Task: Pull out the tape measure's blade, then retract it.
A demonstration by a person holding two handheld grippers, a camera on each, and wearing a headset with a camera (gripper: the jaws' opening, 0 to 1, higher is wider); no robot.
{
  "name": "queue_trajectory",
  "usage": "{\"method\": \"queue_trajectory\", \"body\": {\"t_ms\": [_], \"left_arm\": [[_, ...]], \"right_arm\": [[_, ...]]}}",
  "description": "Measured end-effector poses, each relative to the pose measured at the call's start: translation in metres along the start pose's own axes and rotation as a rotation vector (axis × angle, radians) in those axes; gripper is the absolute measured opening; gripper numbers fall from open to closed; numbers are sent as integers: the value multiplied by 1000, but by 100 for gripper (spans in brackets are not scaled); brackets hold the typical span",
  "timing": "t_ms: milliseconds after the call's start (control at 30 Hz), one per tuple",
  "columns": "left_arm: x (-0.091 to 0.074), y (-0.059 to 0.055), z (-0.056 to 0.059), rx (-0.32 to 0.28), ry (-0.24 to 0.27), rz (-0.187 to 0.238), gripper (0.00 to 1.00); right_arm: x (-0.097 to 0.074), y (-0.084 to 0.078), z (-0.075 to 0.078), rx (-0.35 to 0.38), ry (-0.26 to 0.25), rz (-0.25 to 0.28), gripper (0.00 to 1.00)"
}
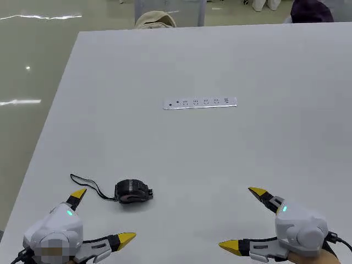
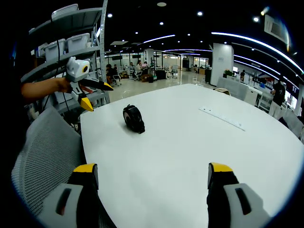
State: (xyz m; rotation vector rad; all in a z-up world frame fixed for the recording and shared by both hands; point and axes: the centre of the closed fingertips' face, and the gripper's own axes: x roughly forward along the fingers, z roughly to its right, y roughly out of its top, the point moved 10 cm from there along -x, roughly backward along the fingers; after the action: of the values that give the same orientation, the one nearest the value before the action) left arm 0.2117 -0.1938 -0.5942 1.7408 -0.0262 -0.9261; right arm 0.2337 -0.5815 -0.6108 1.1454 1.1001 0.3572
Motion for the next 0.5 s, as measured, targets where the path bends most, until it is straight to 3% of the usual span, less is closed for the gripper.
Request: {"method": "queue_trajectory", "body": {"t_ms": [500], "left_arm": [[14, 4, -10, 14, -20, -7, 98]], "right_arm": [[9, 3, 13, -40, 18, 2, 96]]}}
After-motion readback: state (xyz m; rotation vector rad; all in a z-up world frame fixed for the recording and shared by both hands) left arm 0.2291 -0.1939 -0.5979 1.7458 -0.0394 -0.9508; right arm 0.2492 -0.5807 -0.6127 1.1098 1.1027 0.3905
